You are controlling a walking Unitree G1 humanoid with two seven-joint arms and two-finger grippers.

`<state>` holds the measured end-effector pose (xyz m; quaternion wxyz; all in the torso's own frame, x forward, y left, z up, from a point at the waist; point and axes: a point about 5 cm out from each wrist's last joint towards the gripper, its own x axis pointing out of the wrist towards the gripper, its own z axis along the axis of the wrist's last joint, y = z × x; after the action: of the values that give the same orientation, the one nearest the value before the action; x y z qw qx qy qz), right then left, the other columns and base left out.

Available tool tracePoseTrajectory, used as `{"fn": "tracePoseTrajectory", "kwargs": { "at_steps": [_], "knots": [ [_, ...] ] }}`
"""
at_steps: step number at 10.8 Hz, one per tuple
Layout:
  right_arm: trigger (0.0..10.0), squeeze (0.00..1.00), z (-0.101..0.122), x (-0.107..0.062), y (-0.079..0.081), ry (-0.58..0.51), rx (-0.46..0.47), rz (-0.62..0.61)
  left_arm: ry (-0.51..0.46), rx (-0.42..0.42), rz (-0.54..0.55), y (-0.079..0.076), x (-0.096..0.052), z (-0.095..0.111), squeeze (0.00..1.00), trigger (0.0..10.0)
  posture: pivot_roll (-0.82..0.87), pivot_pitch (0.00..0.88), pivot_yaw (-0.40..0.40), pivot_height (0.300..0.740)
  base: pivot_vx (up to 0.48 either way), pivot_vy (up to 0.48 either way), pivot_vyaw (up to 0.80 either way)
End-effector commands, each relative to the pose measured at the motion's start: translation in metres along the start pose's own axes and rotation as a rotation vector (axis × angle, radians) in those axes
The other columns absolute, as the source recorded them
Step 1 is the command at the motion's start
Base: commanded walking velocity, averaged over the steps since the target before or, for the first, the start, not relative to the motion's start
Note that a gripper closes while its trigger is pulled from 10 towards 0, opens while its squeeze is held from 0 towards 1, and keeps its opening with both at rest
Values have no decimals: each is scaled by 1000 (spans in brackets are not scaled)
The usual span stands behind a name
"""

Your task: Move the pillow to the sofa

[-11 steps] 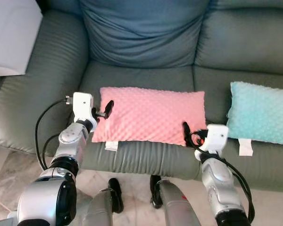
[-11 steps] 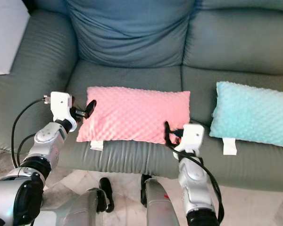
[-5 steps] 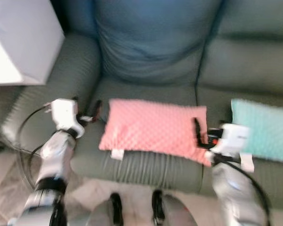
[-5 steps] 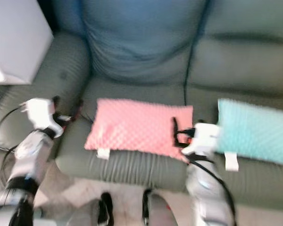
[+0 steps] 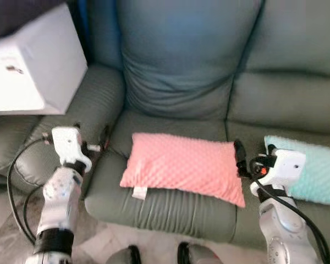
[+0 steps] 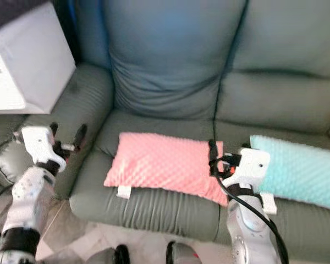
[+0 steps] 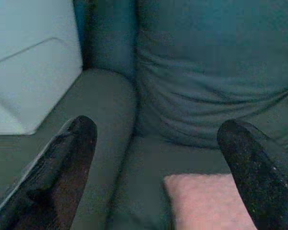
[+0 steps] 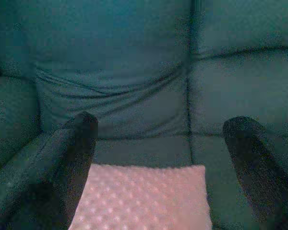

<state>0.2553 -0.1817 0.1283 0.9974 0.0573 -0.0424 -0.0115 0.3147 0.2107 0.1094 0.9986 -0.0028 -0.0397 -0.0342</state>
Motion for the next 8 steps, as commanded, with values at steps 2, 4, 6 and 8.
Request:
{"fn": "tracePoseTrajectory", "kwargs": {
  "at_steps": [2,4,6,8],
  "knots": [
    [10000,1000,14,1,9,-35,-42,58,34,58,-12,-8,-7,4,1000,10000,-176,86,10,740,0,0,0],
    [10000,1000,17,-5,8,-34,-66,56,44,128,89,-10,-18,6,1000,10000,-189,56,22,740,0,0,0],
    [10000,1000,18,-8,6,-32,-85,82,65,143,139,-15,-37,2,0,10000,-193,27,23,740,0,0,0],
    [10000,1000,18,-5,4,-29,-95,96,69,144,162,-11,-37,3,0,10000,-166,2,14,740,0,0,0]
  ]
}}
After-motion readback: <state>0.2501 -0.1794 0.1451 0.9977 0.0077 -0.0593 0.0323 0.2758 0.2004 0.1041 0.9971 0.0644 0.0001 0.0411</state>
